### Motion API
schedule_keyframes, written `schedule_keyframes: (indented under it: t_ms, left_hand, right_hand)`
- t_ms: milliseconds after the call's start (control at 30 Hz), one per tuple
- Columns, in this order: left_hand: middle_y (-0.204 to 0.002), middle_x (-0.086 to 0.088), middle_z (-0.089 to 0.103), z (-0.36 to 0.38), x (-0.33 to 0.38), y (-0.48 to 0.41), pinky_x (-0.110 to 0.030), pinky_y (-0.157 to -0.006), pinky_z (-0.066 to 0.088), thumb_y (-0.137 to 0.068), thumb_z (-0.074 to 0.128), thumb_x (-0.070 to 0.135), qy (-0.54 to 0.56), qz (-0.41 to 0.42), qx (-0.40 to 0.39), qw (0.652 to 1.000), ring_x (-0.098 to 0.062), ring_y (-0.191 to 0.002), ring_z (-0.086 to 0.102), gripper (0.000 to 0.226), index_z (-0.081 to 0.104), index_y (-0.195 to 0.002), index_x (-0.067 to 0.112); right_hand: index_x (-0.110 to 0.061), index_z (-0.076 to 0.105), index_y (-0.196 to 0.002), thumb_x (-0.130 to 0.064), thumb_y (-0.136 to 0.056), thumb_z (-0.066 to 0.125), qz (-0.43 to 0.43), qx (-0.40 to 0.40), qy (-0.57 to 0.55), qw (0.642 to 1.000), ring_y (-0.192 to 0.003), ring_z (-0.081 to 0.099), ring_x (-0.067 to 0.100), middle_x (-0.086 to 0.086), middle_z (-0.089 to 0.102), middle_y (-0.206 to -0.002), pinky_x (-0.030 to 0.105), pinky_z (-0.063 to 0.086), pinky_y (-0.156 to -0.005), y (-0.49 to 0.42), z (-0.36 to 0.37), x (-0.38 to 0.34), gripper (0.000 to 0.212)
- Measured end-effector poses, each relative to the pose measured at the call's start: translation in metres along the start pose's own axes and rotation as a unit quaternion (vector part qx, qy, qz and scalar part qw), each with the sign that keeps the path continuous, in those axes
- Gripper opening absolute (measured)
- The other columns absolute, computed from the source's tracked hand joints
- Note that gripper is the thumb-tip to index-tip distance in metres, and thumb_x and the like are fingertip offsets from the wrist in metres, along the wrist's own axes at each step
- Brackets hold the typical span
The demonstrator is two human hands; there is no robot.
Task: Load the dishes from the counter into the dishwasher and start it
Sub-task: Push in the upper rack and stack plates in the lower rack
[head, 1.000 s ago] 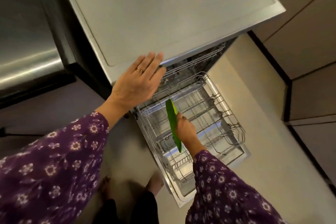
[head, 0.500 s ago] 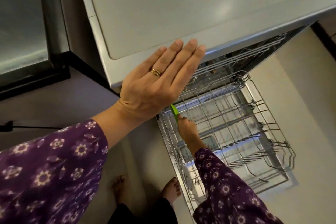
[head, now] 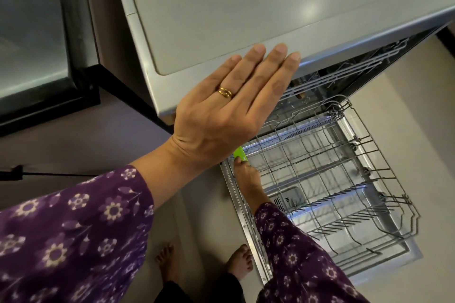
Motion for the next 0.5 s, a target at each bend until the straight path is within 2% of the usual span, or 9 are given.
schedule_keyframes:
  t_ms: [133, 267, 333, 400, 433, 500]
  left_hand:
    - [-0.120, 0.003, 0.066, 0.001, 0.001, 0.002, -0.027, -0.087, 0.054, -0.095, 0.060, 0.018, -0.002, -0.001, 0.005, 1.000, -0.012, -0.111, 0.063, 0.027, 0.067, -0.121, 0.018]
    - [-0.119, 0.004, 0.066, 0.002, 0.001, 0.002, -0.027, -0.086, 0.054, -0.096, 0.057, 0.018, -0.008, 0.002, 0.007, 1.000, -0.011, -0.109, 0.063, 0.026, 0.067, -0.120, 0.018]
    - [-0.118, 0.004, 0.067, 0.003, 0.001, 0.002, -0.027, -0.086, 0.055, -0.097, 0.056, 0.017, -0.007, 0.000, 0.007, 1.000, -0.011, -0.109, 0.064, 0.026, 0.068, -0.120, 0.018]
    - [-0.118, 0.004, 0.067, 0.002, 0.001, 0.003, -0.027, -0.085, 0.055, -0.097, 0.056, 0.016, -0.012, -0.002, 0.011, 1.000, -0.011, -0.109, 0.064, 0.026, 0.068, -0.119, 0.018]
    - [-0.118, 0.004, 0.067, 0.002, 0.001, 0.004, -0.027, -0.085, 0.055, -0.096, 0.056, 0.016, -0.014, -0.003, 0.011, 1.000, -0.011, -0.109, 0.064, 0.026, 0.068, -0.119, 0.018]
    - [-0.118, 0.004, 0.067, 0.003, 0.000, 0.003, -0.027, -0.086, 0.054, -0.097, 0.055, 0.017, -0.012, -0.006, 0.008, 1.000, -0.011, -0.109, 0.064, 0.026, 0.068, -0.119, 0.018]
  right_hand:
    - [-0.012, 0.061, -0.058, -0.013, -0.036, 0.090, -0.007, 0.022, 0.046, 0.999, -0.027, 0.050, 0.012, 0.002, 0.050, -0.042, 0.020, 0.034, -0.024, -0.001, 0.008, -0.010, 0.037]
    - [-0.010, 0.064, -0.062, -0.013, -0.027, 0.094, 0.017, -0.043, 0.000, 0.999, -0.027, 0.050, 0.012, 0.003, 0.052, -0.041, 0.019, 0.033, -0.024, -0.004, 0.041, -0.003, 0.046]
    - [-0.008, 0.065, -0.074, -0.013, -0.040, 0.092, 0.058, -0.065, 0.030, 0.996, -0.035, 0.058, 0.015, 0.006, 0.058, -0.050, 0.023, 0.041, -0.029, 0.005, 0.037, 0.003, 0.044]
    - [-0.003, 0.060, -0.096, -0.009, -0.072, 0.076, 0.032, -0.080, 0.070, 0.994, -0.058, 0.069, 0.024, 0.013, 0.066, -0.074, 0.031, 0.054, -0.047, 0.006, 0.040, 0.004, 0.029]
    - [-0.004, 0.060, -0.098, -0.009, -0.075, 0.074, 0.036, -0.072, 0.060, 0.995, -0.060, 0.069, 0.024, 0.013, 0.066, -0.076, 0.033, 0.055, -0.048, 0.005, 0.040, 0.005, 0.027]
    - [-0.008, 0.063, -0.086, -0.010, -0.062, 0.083, 0.080, -0.113, 0.027, 0.990, -0.046, 0.064, 0.018, 0.008, 0.064, -0.062, 0.027, 0.049, -0.037, 0.011, 0.049, 0.010, 0.032]
Point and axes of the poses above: each hand's wrist, its own y-axis away from the middle knuckle, its own z-axis out of the palm, x = y × z, the point moved 10 cm from there along -y, towards the middle knuckle
